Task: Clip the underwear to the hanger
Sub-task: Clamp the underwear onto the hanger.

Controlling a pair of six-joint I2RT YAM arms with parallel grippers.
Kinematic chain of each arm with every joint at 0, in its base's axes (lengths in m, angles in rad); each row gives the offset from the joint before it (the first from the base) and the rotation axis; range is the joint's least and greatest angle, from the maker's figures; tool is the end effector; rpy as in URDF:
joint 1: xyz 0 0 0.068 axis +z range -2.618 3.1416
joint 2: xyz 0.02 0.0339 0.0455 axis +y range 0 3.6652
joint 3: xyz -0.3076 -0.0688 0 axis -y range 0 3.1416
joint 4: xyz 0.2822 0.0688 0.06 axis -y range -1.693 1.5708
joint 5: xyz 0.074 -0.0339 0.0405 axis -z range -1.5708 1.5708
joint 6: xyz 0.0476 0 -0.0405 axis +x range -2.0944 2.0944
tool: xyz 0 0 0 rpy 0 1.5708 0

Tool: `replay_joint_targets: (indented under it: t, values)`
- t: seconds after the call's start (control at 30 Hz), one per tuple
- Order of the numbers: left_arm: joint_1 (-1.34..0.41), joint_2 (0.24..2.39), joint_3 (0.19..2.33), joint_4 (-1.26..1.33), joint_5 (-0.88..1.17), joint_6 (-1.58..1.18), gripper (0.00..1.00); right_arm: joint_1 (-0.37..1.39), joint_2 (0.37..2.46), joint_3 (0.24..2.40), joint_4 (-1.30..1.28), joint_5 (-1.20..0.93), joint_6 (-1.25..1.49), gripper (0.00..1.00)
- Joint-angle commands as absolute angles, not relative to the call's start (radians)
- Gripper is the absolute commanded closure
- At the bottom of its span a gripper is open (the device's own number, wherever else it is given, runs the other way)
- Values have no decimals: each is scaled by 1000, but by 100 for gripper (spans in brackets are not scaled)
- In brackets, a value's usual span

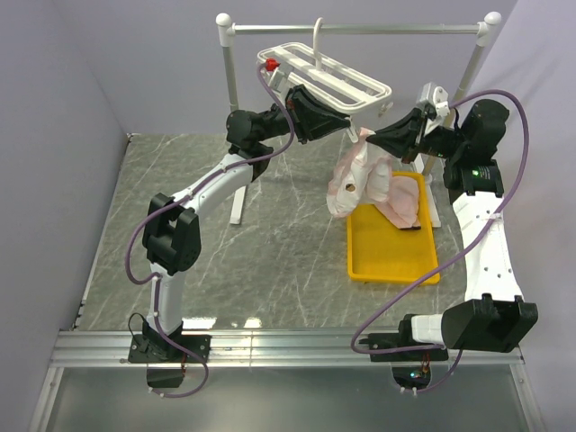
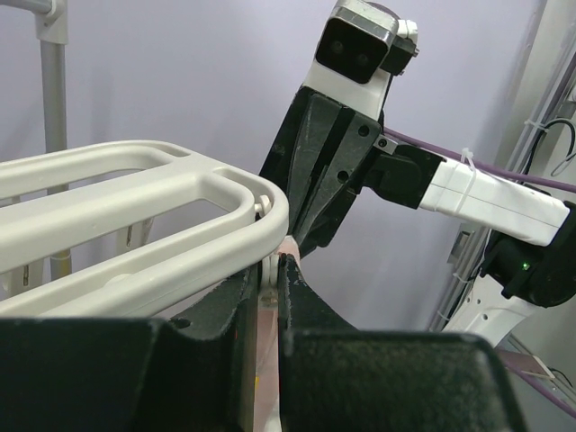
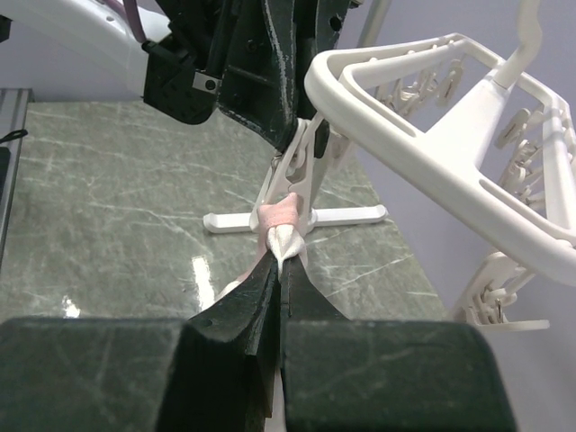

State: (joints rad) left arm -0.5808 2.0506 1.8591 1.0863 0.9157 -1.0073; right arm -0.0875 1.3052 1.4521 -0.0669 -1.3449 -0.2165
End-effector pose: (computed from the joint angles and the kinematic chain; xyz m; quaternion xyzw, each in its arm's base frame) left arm 0.4098 -0.3141 0.4719 0.3446 0.3790 -0.7063 0.4887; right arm 0.2970 0.0205 0.5177 -0.4910 0.5000 0.3306 0.6322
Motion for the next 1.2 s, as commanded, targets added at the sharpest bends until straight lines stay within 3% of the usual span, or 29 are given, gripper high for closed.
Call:
replay_joint_targets:
  t: [0.0, 0.6, 1.17]
  values:
    - [-580, 2031, 1893, 1126, 922, -988, 100, -83, 1282, 1483, -72, -1368, -232, 100]
    - [-578, 2040, 1963, 1088, 908, -991, 100, -51, 1293, 1522, -357, -1289, -557, 100]
    - [-589, 2052, 1944, 1098, 917, -1002, 100, -18, 1307, 1566, -301, -1272, -503, 100]
